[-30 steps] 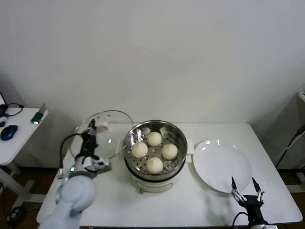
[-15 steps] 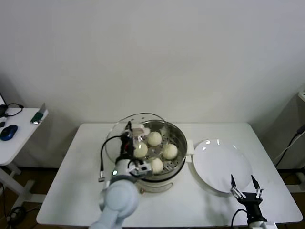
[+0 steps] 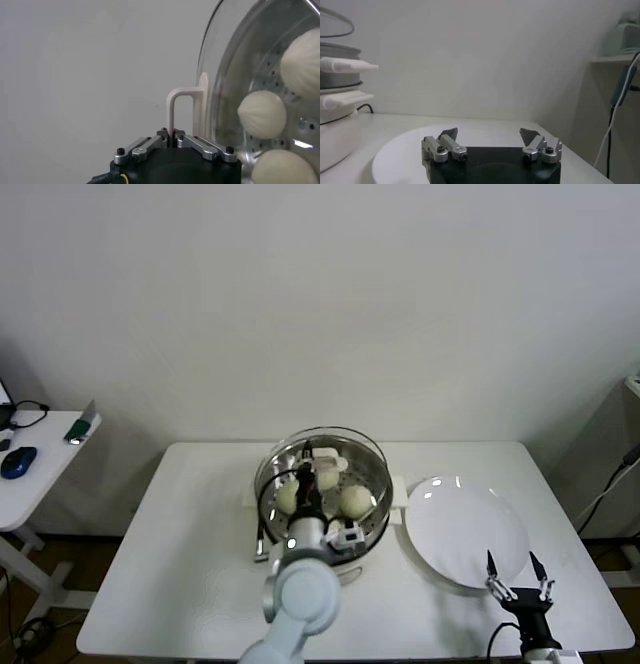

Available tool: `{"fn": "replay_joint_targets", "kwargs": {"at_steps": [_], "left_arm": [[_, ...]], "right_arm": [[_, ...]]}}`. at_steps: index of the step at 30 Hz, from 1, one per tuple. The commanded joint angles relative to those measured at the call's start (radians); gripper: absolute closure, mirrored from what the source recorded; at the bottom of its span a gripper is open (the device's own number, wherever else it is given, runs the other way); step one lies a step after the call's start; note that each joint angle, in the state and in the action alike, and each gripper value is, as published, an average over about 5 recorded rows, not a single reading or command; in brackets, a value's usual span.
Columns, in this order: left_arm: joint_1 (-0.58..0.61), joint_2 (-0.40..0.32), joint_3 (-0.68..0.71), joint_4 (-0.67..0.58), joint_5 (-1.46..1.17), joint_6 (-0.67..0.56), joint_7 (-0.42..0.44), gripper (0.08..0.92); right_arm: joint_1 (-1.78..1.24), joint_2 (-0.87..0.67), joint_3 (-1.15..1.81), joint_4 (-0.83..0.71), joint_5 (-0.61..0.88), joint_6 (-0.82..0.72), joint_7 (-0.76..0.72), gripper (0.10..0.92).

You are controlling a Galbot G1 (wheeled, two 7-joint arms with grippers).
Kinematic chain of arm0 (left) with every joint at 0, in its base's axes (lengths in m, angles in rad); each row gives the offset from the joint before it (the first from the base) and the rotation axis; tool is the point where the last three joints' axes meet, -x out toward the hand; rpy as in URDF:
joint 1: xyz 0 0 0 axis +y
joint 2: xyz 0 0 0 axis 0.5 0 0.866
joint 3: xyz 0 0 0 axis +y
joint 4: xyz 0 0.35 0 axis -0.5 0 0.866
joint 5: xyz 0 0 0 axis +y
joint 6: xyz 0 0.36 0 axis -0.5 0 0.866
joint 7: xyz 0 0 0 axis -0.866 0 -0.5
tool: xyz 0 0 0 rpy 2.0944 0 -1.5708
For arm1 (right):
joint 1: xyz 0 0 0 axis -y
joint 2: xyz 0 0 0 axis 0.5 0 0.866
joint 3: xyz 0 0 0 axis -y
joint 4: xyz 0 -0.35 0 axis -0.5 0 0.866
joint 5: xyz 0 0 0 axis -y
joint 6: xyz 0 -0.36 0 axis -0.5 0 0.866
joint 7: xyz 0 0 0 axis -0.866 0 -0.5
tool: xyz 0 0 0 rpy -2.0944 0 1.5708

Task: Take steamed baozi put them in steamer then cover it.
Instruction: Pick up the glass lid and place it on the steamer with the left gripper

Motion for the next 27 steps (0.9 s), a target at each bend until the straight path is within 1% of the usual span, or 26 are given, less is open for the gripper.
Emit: {"fn": "replay_joint_targets", "kwargs": {"at_steps": [1,8,19,27], "left_arm": [[-0.011,-0.052,0.032,0.080,0.060,0.015,0.001,0.854],[-0.007,-0.052,0.029,0.092,0.070,0.012,-0.018,0.854],[-0.003,-0.052,0.044,0.088,0.092,0.004,-0.027,0.854],[0.008,-0.052,0.030,0.089,0.106,-0.004,-0.035,0.854]], "right_arm": [[0.007,0.003,-0.004,-0.022,-0.001,0.008,0.002,0.203],[0.014,0.007,-0.006,-0.028,-0.004,0.010,0.003,0.203],[0.015,0.014,-0.009,-0.033,-0.009,0.017,0.002,0.203],[0.015,0.017,-0.011,-0.035,-0.011,0.024,0.003,0.203]]}}
